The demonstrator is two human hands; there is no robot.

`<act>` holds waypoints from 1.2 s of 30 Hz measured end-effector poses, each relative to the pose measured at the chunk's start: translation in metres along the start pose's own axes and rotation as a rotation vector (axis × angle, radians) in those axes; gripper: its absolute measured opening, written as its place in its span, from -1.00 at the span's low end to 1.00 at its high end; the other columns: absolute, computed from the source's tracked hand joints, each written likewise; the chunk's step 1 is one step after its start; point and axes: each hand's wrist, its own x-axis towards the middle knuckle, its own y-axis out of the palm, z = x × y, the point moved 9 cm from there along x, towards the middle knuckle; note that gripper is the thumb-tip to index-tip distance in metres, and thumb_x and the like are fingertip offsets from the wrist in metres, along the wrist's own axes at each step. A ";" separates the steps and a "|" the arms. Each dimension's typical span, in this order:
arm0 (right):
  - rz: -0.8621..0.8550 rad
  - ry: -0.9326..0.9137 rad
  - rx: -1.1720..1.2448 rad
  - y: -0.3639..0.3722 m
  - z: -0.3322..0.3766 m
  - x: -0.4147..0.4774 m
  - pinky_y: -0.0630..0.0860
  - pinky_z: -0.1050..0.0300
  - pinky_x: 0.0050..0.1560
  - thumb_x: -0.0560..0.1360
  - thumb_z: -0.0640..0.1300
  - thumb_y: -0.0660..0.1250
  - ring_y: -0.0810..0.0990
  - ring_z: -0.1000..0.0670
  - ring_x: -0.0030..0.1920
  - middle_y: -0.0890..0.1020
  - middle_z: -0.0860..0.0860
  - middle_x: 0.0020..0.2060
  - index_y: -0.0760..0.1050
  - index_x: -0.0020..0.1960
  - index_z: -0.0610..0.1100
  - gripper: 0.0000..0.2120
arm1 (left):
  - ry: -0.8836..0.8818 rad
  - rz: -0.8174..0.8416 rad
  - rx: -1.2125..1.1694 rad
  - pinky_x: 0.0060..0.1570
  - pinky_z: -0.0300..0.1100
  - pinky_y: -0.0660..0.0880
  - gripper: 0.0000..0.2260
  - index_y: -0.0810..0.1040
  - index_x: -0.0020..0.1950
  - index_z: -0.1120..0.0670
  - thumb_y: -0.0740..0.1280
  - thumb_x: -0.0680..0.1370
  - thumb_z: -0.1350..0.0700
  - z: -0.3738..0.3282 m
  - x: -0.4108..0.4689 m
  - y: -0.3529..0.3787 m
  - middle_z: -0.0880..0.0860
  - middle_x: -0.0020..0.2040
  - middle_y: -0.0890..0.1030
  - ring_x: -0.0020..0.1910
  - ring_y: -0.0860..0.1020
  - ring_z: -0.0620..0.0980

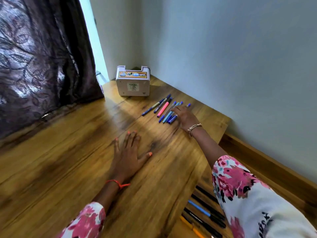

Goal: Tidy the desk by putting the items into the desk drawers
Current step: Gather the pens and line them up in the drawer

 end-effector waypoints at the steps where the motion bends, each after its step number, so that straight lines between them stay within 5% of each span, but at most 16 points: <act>1: 0.006 0.001 -0.006 0.000 0.000 0.005 0.30 0.07 0.33 0.39 -0.51 0.18 0.33 -0.12 0.33 0.41 -0.12 0.32 0.36 0.31 -0.19 -0.48 | -0.001 0.003 0.006 0.43 0.12 -0.24 -0.32 0.12 0.50 -0.01 0.10 0.49 -0.34 0.000 0.000 0.001 -0.04 0.55 0.05 0.53 -0.07 -0.07; 5: 0.030 0.030 -0.044 -0.001 -0.006 0.013 0.41 0.04 0.12 0.44 -0.46 0.19 0.39 -0.12 0.22 0.50 -0.16 0.16 0.44 0.11 -0.24 -0.71 | -0.004 0.009 -0.036 0.39 0.08 -0.33 -0.31 0.09 0.50 -0.04 0.08 0.48 -0.36 0.003 0.001 0.002 -0.05 0.55 0.02 0.53 -0.08 -0.05; 13: 0.145 -0.056 -0.031 0.004 -0.009 0.009 0.44 0.05 0.20 0.43 -0.39 0.27 0.46 -0.10 0.16 0.54 -0.17 0.08 0.53 0.02 -0.26 -0.81 | 0.000 -0.003 -0.012 0.40 0.12 -0.29 -0.29 0.10 0.49 -0.05 0.03 0.45 -0.40 0.003 0.002 0.002 -0.04 0.55 0.05 0.53 -0.05 -0.02; 18: 0.097 -0.070 0.092 -0.006 0.000 0.010 0.39 0.08 -0.10 0.42 -0.40 0.23 0.43 -0.10 -0.11 0.47 -0.19 -0.05 0.46 0.02 -0.33 -0.81 | 0.001 0.010 -0.009 0.39 0.11 -0.31 -0.29 0.09 0.50 -0.04 0.04 0.46 -0.39 0.001 0.002 0.001 -0.03 0.55 0.03 0.53 -0.07 -0.02; 26: 0.132 -0.002 0.018 0.002 -0.001 0.021 0.34 0.01 0.24 0.48 -0.25 0.28 0.44 -0.12 0.15 0.43 -0.15 0.16 0.43 0.27 -0.15 -0.64 | -0.011 0.047 -0.031 0.42 0.13 -0.30 -0.31 0.06 0.51 -0.04 0.07 0.48 -0.36 -0.001 0.000 -0.002 -0.05 0.55 -0.02 0.53 -0.10 -0.04; 36: 0.327 -0.097 -0.190 0.016 0.001 0.016 0.30 0.02 0.16 0.46 -0.17 0.29 0.33 -0.11 0.22 0.47 -0.07 0.19 0.42 0.16 -0.15 -0.72 | -0.020 0.037 -0.025 0.41 0.12 -0.30 -0.31 0.05 0.51 -0.05 0.06 0.47 -0.37 0.001 0.000 -0.001 -0.05 0.55 -0.01 0.53 -0.10 -0.05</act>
